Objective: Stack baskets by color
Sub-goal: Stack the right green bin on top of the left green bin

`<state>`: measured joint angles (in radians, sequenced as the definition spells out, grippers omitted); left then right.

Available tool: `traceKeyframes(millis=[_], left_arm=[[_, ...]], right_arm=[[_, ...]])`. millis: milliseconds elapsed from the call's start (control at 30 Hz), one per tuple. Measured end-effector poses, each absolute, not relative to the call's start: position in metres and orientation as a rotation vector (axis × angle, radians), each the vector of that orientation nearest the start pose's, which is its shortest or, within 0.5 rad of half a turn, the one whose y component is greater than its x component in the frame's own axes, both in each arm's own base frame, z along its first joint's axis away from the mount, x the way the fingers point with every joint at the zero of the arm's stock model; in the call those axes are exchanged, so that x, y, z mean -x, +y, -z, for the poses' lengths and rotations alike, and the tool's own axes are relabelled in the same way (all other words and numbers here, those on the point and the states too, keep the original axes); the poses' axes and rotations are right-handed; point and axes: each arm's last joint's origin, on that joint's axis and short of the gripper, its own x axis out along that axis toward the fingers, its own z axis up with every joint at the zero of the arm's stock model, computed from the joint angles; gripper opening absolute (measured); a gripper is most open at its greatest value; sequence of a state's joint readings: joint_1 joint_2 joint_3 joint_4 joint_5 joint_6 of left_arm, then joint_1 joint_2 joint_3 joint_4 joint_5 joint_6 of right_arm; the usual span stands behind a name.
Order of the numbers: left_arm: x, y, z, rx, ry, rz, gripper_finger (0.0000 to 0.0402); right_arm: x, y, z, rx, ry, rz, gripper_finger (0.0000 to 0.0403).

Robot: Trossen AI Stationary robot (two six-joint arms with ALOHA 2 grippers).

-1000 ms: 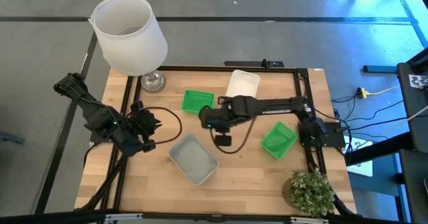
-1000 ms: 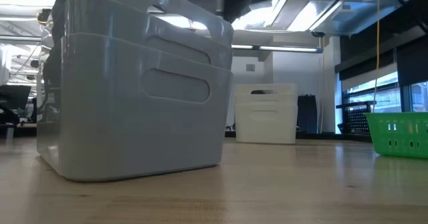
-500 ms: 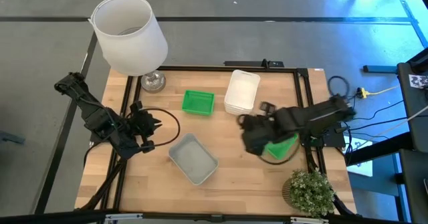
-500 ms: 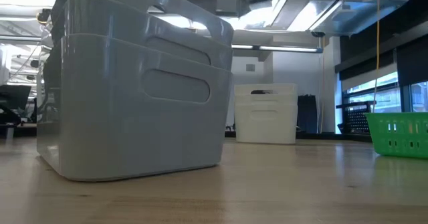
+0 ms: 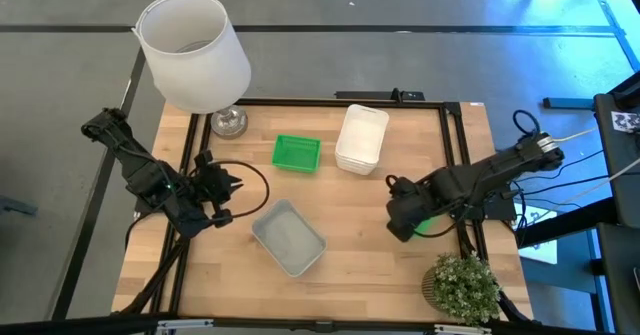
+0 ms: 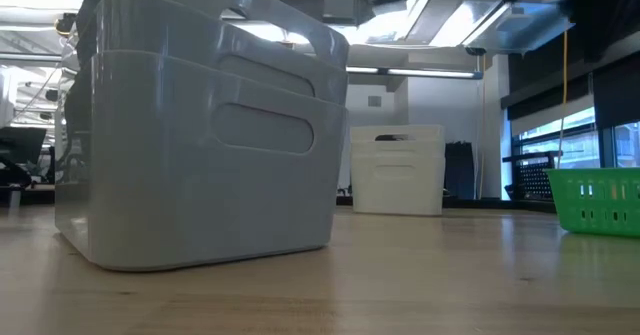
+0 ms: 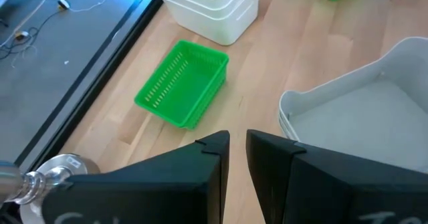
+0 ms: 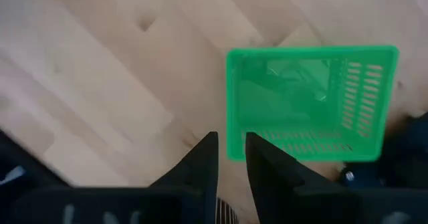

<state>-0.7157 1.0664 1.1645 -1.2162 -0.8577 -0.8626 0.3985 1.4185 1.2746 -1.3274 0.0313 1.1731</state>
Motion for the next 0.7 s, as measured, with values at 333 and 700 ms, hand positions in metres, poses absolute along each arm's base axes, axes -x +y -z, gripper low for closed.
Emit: traceKeyframes(millis=[333, 700], left_arm=[[-0.144, -0.096, -0.342, 0.06, 0.621, -0.424, 0.0043], [-0.146, -0.097, -0.344, 0.08, 0.59, -0.426, 0.0043]], right_arm=[[-0.228, 0.083, -0.239, -0.613, 1.381, 0.51, 0.0076], [-0.219, 0.077, -0.188, -0.646, 1.431, 0.448, 0.0076]])
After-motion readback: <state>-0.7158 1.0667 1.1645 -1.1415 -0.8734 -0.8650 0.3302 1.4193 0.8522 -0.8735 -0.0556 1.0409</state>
